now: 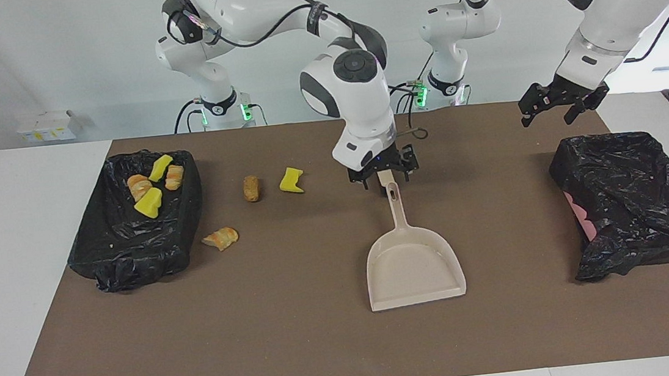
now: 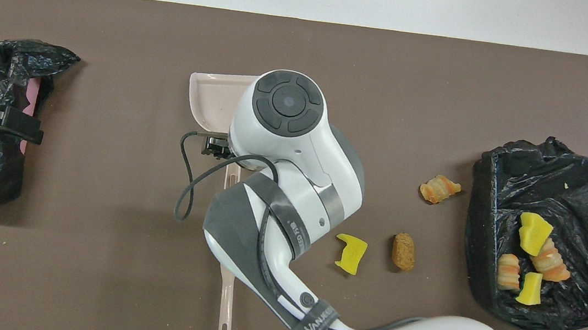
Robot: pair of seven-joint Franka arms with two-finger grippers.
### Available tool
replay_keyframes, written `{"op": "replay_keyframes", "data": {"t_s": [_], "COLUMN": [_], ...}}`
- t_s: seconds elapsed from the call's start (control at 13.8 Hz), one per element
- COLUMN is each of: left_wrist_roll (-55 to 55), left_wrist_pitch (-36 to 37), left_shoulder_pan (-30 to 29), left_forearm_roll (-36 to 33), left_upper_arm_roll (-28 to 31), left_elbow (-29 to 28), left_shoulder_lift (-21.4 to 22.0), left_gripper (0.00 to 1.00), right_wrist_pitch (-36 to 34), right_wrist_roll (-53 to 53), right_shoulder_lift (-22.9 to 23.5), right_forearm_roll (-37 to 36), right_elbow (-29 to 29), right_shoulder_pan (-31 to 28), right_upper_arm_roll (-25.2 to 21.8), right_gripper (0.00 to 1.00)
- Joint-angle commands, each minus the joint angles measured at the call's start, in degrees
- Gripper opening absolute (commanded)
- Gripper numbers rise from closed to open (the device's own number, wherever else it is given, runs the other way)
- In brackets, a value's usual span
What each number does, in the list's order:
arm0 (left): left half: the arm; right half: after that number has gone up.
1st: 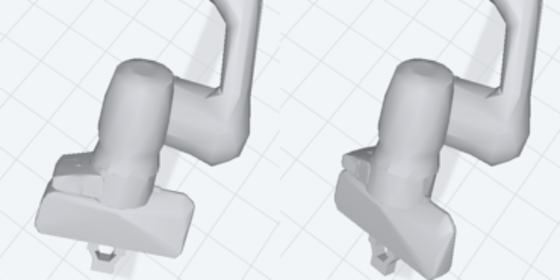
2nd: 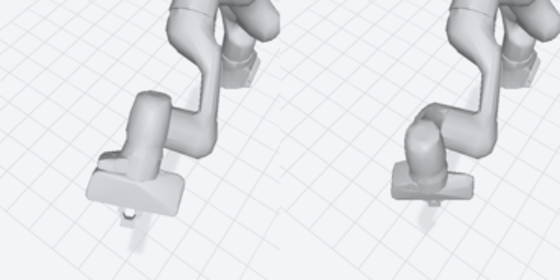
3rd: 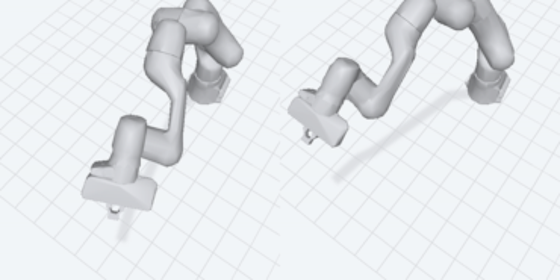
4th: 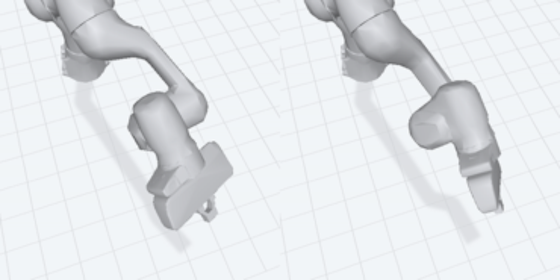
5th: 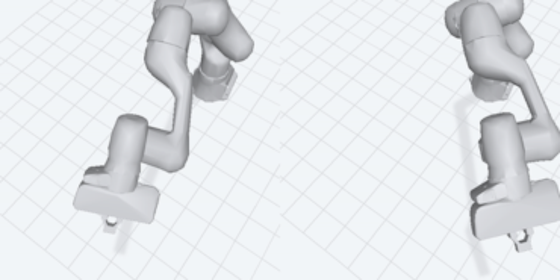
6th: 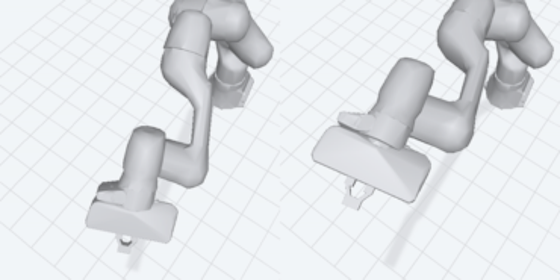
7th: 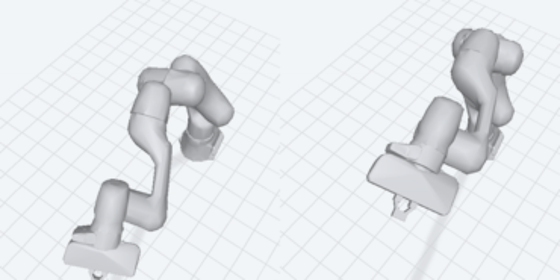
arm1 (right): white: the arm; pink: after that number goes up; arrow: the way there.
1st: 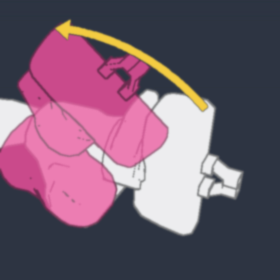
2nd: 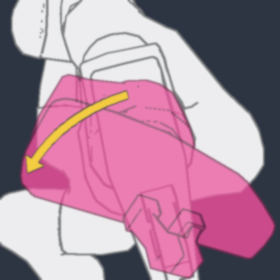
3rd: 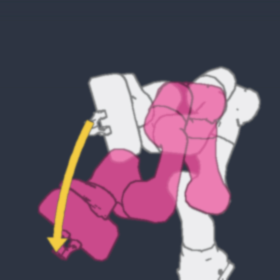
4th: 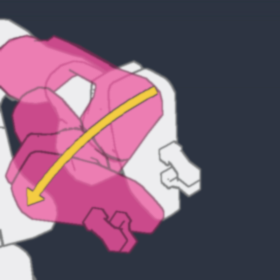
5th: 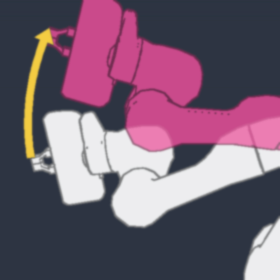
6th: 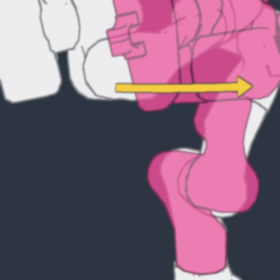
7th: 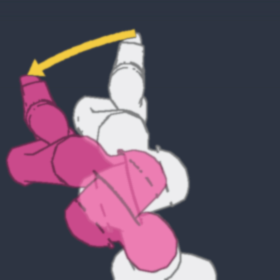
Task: Sweep and dump trash in bin
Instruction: 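Set down the dustpan and withdraw the right gripper, then grasp the dustpan with the left gripper and lift it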
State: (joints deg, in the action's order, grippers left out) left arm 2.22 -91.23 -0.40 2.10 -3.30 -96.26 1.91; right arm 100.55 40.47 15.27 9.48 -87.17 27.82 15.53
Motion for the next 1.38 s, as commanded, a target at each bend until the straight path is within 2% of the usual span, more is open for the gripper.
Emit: {"op": "replay_keyframes", "data": {"t_s": [0.0,0.15,0.36,0.65,0.94,1.16,1.31], "left_wrist_roll": [-2.2,-5.1,-5.9,-10.1,-19.3,-23.1,-25.5], "left_wrist_pitch": [-1.8,-3.2,-6.1,-10.5,-17.4,-25.1,-29.1], "left_shoulder_pan": [0.7,3.8,7.2,12.6,19.7,23.4,24.0], "left_forearm_roll": [0.6,0.6,0.6,0.3,-3.0,-3.0,-3.0], "left_upper_arm_roll": [-0.5,-0.5,-0.5,-0.4,-0.4,-0.4,-0.5], "left_elbow": [-0.1,-0.1,-0.2,-0.3,-0.4,-4.3,-7.3], "left_shoulder_lift": [0.4,-0.7,-3.0,-8.3,-15.2,-17.9,-17.9], "left_gripper": [1.00,1.00,1.00,1.00,1.00,1.00,1.00], "right_wrist_pitch": [4.3,8.0,11.1,19.1,25.6,27.5,27.9], "right_wrist_roll": [1.5,1.6,1.6,1.6,1.4,1.4,1.3], "right_shoulder_lift": [-9.0,-13.1,-14.0,-12.4,-6.8,-5.0,-5.5], "right_forearm_roll": [1.9,3.0,4.6,4.6,4.6,4.6,4.6], "right_elbow": [-14.6,-21.8,-26.5,-30.3,-30.4,-31.2,-32.5], "right_shoulder_pan": [2.8,4.5,6.8,8.7,11.2,12.0,12.0], "right_upper_arm_roll": [-0.1,-0.1,-0.1,-0.1,-0.1,-0.1,-0.1], "right_gripper": [1.00,1.00,1.00,1.00,1.00,1.00,1.00]}}
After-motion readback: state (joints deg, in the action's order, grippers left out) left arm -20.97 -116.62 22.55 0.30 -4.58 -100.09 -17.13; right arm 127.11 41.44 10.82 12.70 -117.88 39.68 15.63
